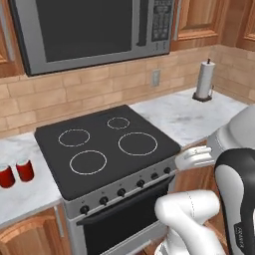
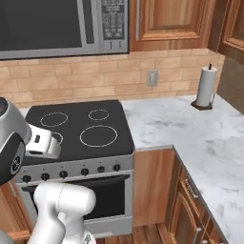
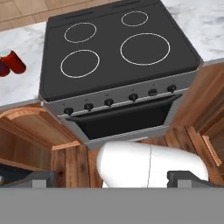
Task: Four empty soda cans are scattered around the kitchen. Gather all the cans and cluster them next to the stove for recycling.
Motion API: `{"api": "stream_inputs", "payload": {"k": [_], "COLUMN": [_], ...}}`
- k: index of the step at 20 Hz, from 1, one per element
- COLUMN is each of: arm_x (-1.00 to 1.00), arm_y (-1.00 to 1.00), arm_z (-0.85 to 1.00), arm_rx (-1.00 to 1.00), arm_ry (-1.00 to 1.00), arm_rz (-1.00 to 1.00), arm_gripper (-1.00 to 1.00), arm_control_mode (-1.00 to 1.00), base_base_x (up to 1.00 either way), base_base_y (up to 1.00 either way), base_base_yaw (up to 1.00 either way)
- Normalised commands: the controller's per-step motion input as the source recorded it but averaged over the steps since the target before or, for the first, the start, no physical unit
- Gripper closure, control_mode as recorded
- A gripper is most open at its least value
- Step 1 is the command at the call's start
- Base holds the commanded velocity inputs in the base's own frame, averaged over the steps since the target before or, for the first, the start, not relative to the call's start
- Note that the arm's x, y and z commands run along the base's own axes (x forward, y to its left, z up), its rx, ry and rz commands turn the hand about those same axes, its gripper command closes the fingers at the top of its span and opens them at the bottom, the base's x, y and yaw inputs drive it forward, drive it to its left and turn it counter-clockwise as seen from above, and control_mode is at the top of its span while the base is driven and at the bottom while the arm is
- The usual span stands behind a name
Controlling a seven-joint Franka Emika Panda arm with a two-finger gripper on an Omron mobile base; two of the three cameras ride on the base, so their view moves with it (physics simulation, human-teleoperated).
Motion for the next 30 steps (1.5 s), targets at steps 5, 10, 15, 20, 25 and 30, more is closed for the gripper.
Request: {"api": "stream_inputs", "payload": {"k": [5, 10, 15, 20, 25, 30], "arm_x": [0.0, 0.0, 0.0, 0.0, 0.0, 0.0], "arm_y": [0.0, 0.0, 0.0, 0.0, 0.0, 0.0], "arm_z": [0.0, 0.0, 0.0, 0.0, 0.0, 0.0], "arm_rx": [0.0, 0.0, 0.0, 0.0, 0.0, 0.0], "arm_ry": [0.0, 0.0, 0.0, 0.0, 0.0, 0.0], "arm_rz": [0.0, 0.0, 0.0, 0.0, 0.0, 0.0], "arm_gripper": [-1.0, -1.0, -1.0, -1.0, -1.0, -1.0], "arm_control_mode": [1.0, 1.0, 1.0, 1.0, 1.0, 1.0], "base_base_x": [-0.43, -0.34, -0.35, -0.32, -0.27, -0.18], "base_base_y": [-0.39, -0.43, -0.45, -0.45, -0.33, -0.33], "base_base_yaw": [-0.45, -0.49, -0.48, -0.49, -0.53, -0.55]}}
